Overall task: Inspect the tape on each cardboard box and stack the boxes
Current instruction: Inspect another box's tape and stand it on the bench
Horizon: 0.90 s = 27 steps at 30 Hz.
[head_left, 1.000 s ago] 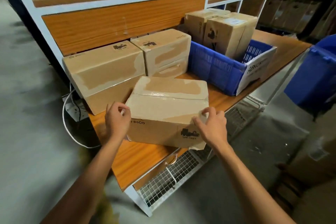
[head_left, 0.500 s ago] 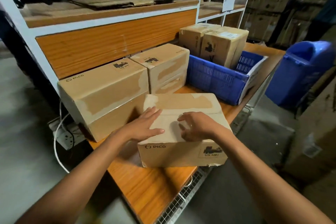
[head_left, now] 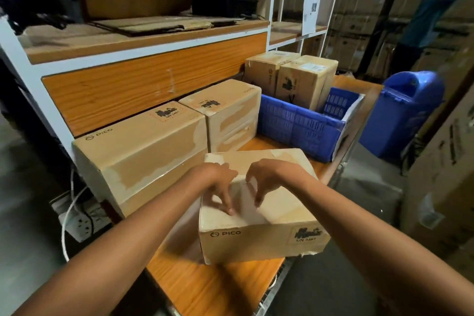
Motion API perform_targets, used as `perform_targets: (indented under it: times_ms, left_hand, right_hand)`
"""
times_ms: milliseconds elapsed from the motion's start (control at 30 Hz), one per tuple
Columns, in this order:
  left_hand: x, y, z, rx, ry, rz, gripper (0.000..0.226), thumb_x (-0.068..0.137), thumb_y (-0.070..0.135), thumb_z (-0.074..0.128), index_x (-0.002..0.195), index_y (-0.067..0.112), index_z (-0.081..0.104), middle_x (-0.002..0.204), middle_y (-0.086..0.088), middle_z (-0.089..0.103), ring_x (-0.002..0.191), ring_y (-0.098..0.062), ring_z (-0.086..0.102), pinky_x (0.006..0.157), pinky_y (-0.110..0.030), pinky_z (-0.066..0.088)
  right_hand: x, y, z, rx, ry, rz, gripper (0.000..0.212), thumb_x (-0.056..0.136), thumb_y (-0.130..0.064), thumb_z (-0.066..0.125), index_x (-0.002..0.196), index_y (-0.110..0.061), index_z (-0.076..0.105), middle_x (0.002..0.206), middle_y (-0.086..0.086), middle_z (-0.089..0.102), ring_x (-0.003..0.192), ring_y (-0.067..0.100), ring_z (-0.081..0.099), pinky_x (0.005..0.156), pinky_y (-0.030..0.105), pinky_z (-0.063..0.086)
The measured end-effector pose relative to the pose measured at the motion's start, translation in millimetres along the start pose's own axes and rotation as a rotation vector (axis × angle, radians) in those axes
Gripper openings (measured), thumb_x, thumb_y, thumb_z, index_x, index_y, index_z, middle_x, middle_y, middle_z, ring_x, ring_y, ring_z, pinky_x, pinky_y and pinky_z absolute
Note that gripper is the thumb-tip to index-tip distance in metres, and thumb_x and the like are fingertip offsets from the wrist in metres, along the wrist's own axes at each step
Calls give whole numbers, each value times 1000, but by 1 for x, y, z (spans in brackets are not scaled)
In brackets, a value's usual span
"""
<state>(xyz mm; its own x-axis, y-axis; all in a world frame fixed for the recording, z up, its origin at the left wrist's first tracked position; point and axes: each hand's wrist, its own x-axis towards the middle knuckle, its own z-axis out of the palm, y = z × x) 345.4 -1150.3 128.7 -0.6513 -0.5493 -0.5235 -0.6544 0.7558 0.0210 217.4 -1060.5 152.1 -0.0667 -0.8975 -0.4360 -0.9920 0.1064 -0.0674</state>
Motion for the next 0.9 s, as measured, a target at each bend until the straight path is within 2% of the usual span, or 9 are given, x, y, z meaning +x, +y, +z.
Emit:
perform_targets:
  times_ms: [67, 200, 333, 433, 600, 667, 767, 833, 900]
  left_hand:
    - [6, 1, -5, -42, 42, 10, 117, 55, 50, 93, 153, 32, 31, 154, -2, 36, 132, -30, 43, 97, -39, 47]
    - [13, -1, -4, -133, 0, -53, 139, 52, 39, 98, 157, 42, 7, 167, 6, -4, 150, -36, 17, 109, -49, 40]
    - [16, 2, -12, -156, -54, -57, 137, 50, 41, 98, 157, 41, 12, 166, 4, 9, 146, -34, 27, 103, -45, 43]
    - [20, 9, -22, -109, -8, -17, 126, 56, 58, 89, 157, 33, 17, 165, -2, 12, 145, -33, 28, 109, -49, 41]
    - [32, 25, -17, -20, 19, -63, 133, 65, 66, 80, 158, 31, -7, 165, -2, -20, 153, -30, -11, 121, -57, 14]
    - [32, 30, -23, 12, 11, -68, 131, 67, 61, 82, 159, 29, -6, 166, -4, -18, 153, -33, -5, 119, -54, 21]
    - [36, 36, -34, -104, -14, -11, 129, 65, 51, 89, 159, 30, 4, 167, -4, -7, 151, -37, 13, 108, -43, 37]
    - [41, 44, -31, -111, 16, 89, 125, 66, 64, 81, 159, 36, 2, 168, -4, -2, 151, -38, 11, 117, -51, 29]
    - [45, 51, -20, -83, 38, 106, 117, 73, 76, 66, 158, 39, -5, 167, -2, -11, 153, -36, -6, 120, -61, 14]
  right_hand:
    - [6, 3, -7, -12, 12, -15, 75, 75, -31, 86, 142, -23, 53, 134, 0, 60, 121, 23, 53, 102, 39, 44]
    - [16, 6, -10, -85, -98, -21, 84, 77, -30, 86, 149, -22, 45, 138, 4, 57, 126, 27, 51, 97, 37, 40]
    - [21, 10, -11, -106, -96, -50, 86, 75, -34, 87, 149, -24, 44, 137, 3, 58, 125, 27, 52, 99, 38, 42]
    - [17, 26, -18, -99, -103, -68, 84, 78, -31, 85, 150, -24, 44, 142, 2, 54, 129, 25, 48, 105, 38, 39]
    - [15, 56, -20, -127, -107, 12, 94, 81, -38, 82, 156, -15, 30, 152, 7, 44, 137, 28, 42, 110, 38, 36]
    - [15, 59, -19, -134, -98, -8, 95, 82, -40, 80, 158, -15, 28, 156, 5, 38, 140, 27, 38, 112, 38, 34]
    - [15, 68, -19, -45, -73, 4, 96, 77, -37, 85, 156, -22, 32, 151, 2, 47, 137, 26, 44, 111, 40, 36]
    - [10, 81, -17, 11, -35, 32, 89, 74, -33, 87, 151, -26, 42, 144, 0, 54, 130, 25, 50, 108, 41, 42]
    - [5, 93, -11, 62, -3, 55, 86, 76, -30, 87, 150, -27, 43, 143, -1, 54, 129, 25, 51, 106, 41, 43]
